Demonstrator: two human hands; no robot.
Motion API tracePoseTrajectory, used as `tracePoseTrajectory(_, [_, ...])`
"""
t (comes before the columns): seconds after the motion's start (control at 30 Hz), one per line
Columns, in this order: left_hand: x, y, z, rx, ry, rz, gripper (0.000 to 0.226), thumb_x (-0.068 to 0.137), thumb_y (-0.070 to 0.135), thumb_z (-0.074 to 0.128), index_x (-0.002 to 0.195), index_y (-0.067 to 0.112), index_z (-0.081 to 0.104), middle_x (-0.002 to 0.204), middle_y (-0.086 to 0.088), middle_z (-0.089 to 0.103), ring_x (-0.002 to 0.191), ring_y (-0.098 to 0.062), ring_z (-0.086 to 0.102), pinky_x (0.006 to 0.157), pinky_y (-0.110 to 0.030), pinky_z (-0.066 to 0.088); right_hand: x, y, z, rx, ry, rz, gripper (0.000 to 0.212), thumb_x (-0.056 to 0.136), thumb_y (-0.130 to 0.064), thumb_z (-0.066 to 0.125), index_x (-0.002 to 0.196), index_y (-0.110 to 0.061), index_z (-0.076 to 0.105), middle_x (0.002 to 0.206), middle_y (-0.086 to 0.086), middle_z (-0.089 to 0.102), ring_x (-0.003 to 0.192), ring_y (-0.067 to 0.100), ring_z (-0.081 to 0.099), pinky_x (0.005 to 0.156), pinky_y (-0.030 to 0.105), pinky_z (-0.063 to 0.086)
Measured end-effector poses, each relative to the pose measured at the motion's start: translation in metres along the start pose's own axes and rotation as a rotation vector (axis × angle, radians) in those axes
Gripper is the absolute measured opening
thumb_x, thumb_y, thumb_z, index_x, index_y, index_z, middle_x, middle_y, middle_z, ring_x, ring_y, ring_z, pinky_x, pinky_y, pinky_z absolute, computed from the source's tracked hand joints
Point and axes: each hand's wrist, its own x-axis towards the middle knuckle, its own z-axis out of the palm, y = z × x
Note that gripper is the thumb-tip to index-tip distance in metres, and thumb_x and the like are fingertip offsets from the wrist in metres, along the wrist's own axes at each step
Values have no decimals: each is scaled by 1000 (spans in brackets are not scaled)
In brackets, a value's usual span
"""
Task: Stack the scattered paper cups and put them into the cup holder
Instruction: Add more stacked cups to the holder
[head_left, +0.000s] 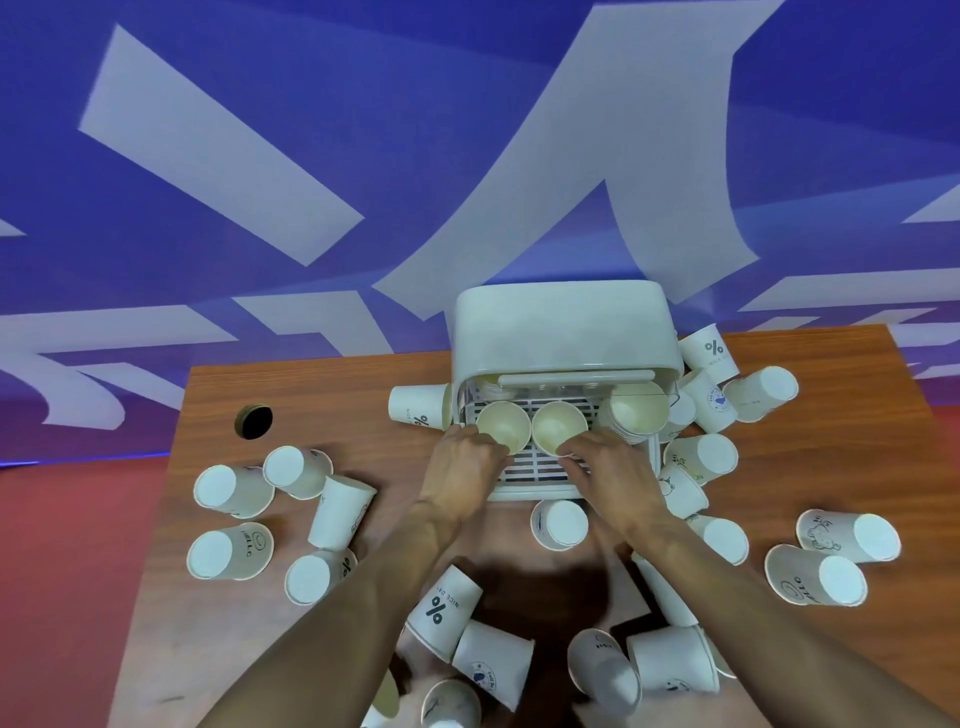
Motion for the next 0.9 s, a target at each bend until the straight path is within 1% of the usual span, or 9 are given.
tracePoseTrajectory(0.23, [2,-4,2,-36,40,-13,26,84,21,75,60,14,65,59,-2,64,60,-26,55,63,-32,45,11,-4,4,35,55,26,9,89,-20,72,97,-20,75,96,-5,72,95,19,64,68,33,53])
tracePoseTrajectory(0.33, [1,-6,4,-39,34,-24,26,88,24,71,64,13,67,62,-3,65,65,-27,57,69,-34,46,13,-8,6,39,59,40,8,89,-21,71,96,-20,75,96,-5,72,96,19,63,66,30,49])
tracePoseTrajectory(0.43, [1,-8,9,-33,17,-29,28,94,30,61,74,14,71,72,-3,69,75,-26,58,78,-35,44,12,-11,6,2,35,54,10,91,-24,68,98,-22,75,96,-6,72,98,19,61,64,29,46])
tracePoseTrajectory(0.57, [1,-9,13,-5,2,-45,29,98,34,51,92,18,74,88,0,71,89,-22,58,87,-31,37,10,-12,5,-16,8,84,13,94,-27,65,102,-23,74,99,-6,71,102,19,60,67,33,51])
tracePoseTrajectory(0.67, [-1,-8,13,-6,11,-58,25,96,31,54,95,16,74,91,-2,72,92,-24,59,87,-33,37,11,-12,3,-46,-43,83,17,96,-29,61,108,-24,72,105,-7,71,108,18,58,73,35,51])
tracePoseTrajectory(0.77, [-6,-7,11,-3,22,-51,17,93,27,60,97,16,72,92,-2,71,91,-25,60,85,-35,38,8,-12,-1,-59,-56,71,27,93,-30,64,120,-24,68,115,-5,70,114,20,58,80,38,52])
tracePoseTrajectory(0.83, [-10,-6,7,-14,37,-56,16,89,23,63,101,15,71,95,-3,70,92,-25,61,84,-36,39,3,-13,-4,-66,-31,54,34,92,-27,65,126,-24,65,120,-4,69,115,21,59,80,39,53])
tracePoseTrajectory(0.9, [-14,-4,3,-33,68,-55,20,86,19,65,105,15,69,98,-3,70,92,-26,62,82,-37,42,-5,-14,-7,-81,20,19,36,90,-23,66,125,-24,64,118,-4,69,110,22,62,76,39,55])
